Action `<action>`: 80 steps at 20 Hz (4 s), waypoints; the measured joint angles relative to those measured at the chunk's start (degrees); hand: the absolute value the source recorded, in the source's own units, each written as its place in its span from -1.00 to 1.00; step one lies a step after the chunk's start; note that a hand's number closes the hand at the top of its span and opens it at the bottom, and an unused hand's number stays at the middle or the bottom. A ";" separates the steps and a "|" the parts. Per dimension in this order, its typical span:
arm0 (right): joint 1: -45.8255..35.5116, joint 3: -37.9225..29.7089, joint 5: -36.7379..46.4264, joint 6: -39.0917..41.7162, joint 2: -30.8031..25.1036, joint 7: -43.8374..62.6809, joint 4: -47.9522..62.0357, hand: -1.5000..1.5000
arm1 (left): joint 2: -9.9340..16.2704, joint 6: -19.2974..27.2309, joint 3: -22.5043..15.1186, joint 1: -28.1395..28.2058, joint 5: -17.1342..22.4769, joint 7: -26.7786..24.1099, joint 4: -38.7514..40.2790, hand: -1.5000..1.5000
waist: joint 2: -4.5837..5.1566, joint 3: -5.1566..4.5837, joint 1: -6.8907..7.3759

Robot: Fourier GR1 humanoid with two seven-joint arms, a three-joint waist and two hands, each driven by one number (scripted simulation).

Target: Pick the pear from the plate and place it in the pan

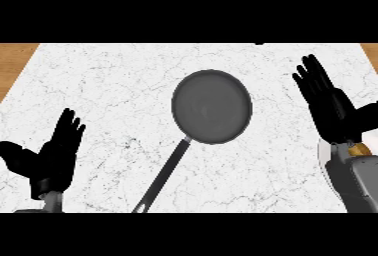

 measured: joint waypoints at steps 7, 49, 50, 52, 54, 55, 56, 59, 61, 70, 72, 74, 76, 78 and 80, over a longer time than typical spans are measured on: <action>-2.15 -4.91 0.17 12.97 -9.35 -7.70 4.77 -1.00 | 7.12 -4.01 -3.38 0.36 -8.55 -2.90 1.94 0.00 | -0.51 -0.17 -2.26; -10.29 4.86 37.53 44.24 -30.06 2.87 16.26 -1.00 | 6.41 -11.63 -4.16 1.96 -18.50 -3.90 3.01 0.00 | -0.99 -0.21 -1.83; -9.99 5.35 38.48 44.48 -29.51 3.51 16.05 -1.00 | 6.01 -11.61 -4.14 2.38 -18.75 -4.41 3.26 0.00 | -1.00 -0.22 -1.85; -10.56 6.17 40.54 45.36 -28.41 4.71 16.63 -1.00 | 5.47 -11.62 -4.15 2.51 -19.35 -4.12 3.02 0.00 | -0.98 -0.21 -1.81; -10.77 6.33 42.01 46.38 -27.48 5.99 16.44 -1.00 | 4.81 -11.41 -4.29 2.66 -20.21 -3.64 2.25 0.00 | -0.99 -0.20 -1.85; -10.56 6.01 42.43 46.99 -27.02 6.77 15.89 -1.00 | 5.06 -11.96 -3.86 2.70 -20.09 -2.63 1.20 0.00 | -1.00 -0.19 -1.90; -9.71 5.86 43.16 47.13 -26.59 6.91 15.22 -1.00 | 5.09 -12.50 -3.30 2.94 -19.91 -2.66 1.06 0.00 | -1.02 -0.20 -1.96; -10.16 5.23 44.60 48.62 -23.79 9.23 14.51 -1.00 | 4.18 -12.86 -2.88 2.66 -20.97 -2.13 0.79 0.00 | -1.02 -0.18 -2.00; -9.24 5.21 46.36 49.10 -23.46 9.34 14.06 -1.00 | 4.18 -13.60 -2.03 2.63 -20.98 -1.95 0.67 0.00 | -1.02 -0.19 -2.04; -7.39 4.22 54.62 49.58 -19.52 11.04 14.65 -1.00 | 2.12 -15.83 0.24 2.93 -22.70 -3.69 2.38 0.00 | -1.00 -0.18 -2.02; -6.75 4.03 56.45 49.18 -19.17 10.09 15.83 -1.00 | 2.24 -16.73 0.92 2.77 -22.64 -2.67 1.53 0.00 | -0.99 -0.18 -2.00; -5.41 3.59 57.62 49.29 -18.10 10.53 14.86 -1.00 | 1.46 -16.98 1.07 2.93 -23.20 -2.58 1.50 0.00 | -1.01 -0.18 -2.09; -5.66 3.13 59.16 49.75 -17.82 9.86 15.57 -1.00 | 0.58 -17.03 0.96 3.53 -24.08 -3.20 1.47 0.00 | -1.00 -0.18 -2.05; -5.61 3.33 61.24 48.29 -16.86 8.27 17.81 -1.00 | 0.45 -17.56 1.30 3.84 -24.37 -2.80 0.53 0.00 | -0.99 -0.19 -1.97; -5.00 3.14 63.04 47.33 -16.62 6.37 19.36 -1.00 | 0.03 -18.06 1.60 4.28 -24.58 -2.42 -0.32 0.00 | -0.98 -0.17 -1.96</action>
